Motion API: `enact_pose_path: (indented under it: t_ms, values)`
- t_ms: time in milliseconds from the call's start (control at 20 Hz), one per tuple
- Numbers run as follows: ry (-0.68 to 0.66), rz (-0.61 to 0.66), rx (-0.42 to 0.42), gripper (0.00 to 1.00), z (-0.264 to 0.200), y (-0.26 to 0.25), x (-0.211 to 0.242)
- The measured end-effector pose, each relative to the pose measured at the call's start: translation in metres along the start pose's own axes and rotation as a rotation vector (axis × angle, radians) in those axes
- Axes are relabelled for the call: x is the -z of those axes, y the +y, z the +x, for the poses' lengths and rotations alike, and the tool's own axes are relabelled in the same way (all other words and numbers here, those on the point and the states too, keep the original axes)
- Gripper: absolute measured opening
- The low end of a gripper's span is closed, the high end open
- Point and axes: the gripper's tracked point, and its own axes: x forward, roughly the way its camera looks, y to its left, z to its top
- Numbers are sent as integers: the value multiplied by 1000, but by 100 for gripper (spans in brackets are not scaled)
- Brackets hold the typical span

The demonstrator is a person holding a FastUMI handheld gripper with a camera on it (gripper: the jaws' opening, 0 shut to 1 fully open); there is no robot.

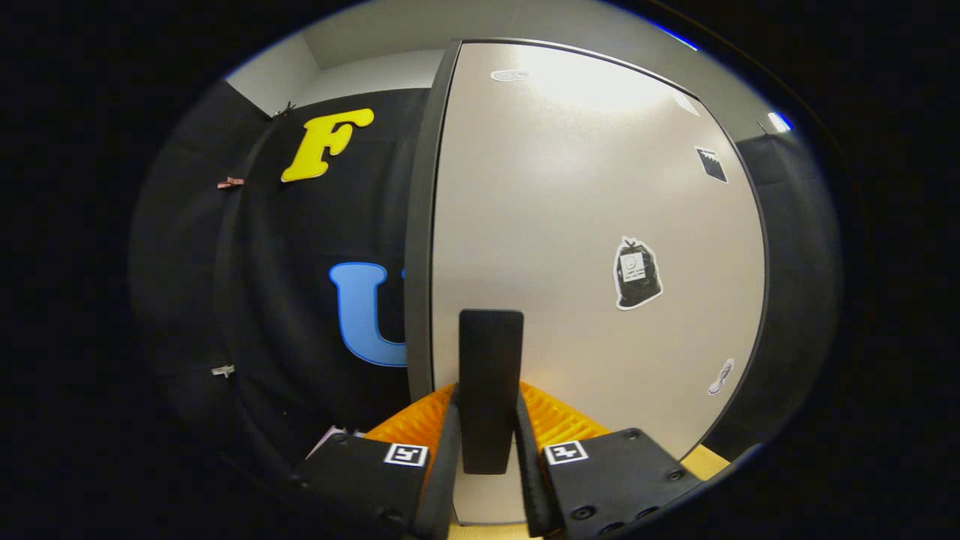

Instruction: Open the shoe cabinet door, grab the shoes and put them into the shoe cabinet, then close the shoe cabinet door.

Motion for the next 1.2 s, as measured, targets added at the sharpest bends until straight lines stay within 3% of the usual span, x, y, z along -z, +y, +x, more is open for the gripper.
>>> enact_pose_path:
  t_ms: [100, 200, 250, 300, 650, 1200]
  values:
    - [13, 15, 16, 40, 0, -3, 1]
    - [30, 30, 5, 27, 0, -3, 2]
    - [37, 29, -8, 27, -3, -3, 3]
    - [42, 31, -20, 20, -5, -2, 3]
    - [49, 32, -115, 20, -49, 1, -10]
    - [57, 63, -217, 20, -153, -54, -12]
